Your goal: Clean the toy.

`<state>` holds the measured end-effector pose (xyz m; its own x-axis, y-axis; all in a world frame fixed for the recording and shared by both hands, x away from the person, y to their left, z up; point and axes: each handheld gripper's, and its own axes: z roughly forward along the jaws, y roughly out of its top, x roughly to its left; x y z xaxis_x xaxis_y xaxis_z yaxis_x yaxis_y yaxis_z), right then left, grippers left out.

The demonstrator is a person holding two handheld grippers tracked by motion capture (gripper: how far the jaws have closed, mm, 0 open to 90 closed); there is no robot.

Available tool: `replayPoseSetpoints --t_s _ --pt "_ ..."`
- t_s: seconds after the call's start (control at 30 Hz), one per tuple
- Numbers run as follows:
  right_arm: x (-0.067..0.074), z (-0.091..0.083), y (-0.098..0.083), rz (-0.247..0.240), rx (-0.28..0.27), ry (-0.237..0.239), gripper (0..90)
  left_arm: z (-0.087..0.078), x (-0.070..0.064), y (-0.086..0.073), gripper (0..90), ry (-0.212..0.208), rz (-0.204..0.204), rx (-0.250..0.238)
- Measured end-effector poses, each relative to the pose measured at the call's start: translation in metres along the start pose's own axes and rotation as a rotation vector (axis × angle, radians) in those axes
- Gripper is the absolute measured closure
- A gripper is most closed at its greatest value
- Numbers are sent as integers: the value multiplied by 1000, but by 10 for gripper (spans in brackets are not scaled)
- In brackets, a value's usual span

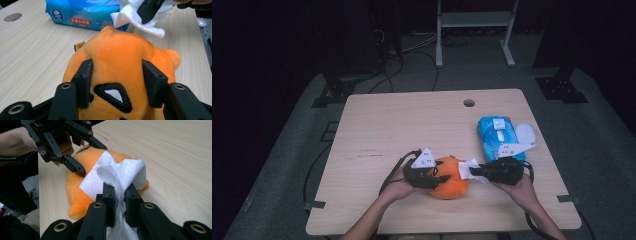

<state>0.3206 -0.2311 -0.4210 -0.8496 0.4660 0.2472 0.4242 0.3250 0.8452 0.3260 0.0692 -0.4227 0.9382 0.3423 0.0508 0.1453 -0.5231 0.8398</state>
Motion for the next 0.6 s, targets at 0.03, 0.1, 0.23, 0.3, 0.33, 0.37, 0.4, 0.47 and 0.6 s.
replayPoseSetpoints --t_s 0.03,0.1,0.23,0.3,0.33,0.37,0.4,0.47,0.6 --pt "-1 -3 -1 -1 2 -7 810 -1 1 1 508 -3 -8 -2" --pt "-2 -10 -4 -10 11 -30 809 -2 2 2 526 2 -17 -14" --pt "-2 -25 -13 -23 45 -62 808 -4 6 3 537 18 -24 -17" --pt "-2 -30 -20 -33 79 -79 808 -4 9 4 537 28 -32 -14" --pt "-2 -33 -24 -40 101 -101 808 -5 10 4 538 32 -35 -13" --pt "-3 -35 -27 -37 108 -110 808 -5 11 4 538 40 -38 -13" --pt "-4 -37 -31 -32 118 -115 808 -5 12 4 538 48 -41 -14" --pt "-6 -41 -37 -25 142 -139 805 -7 16 5 537 62 -43 -15" --pt "-13 -48 -47 -7 157 -168 801 -10 26 8 537 89 -55 -22"
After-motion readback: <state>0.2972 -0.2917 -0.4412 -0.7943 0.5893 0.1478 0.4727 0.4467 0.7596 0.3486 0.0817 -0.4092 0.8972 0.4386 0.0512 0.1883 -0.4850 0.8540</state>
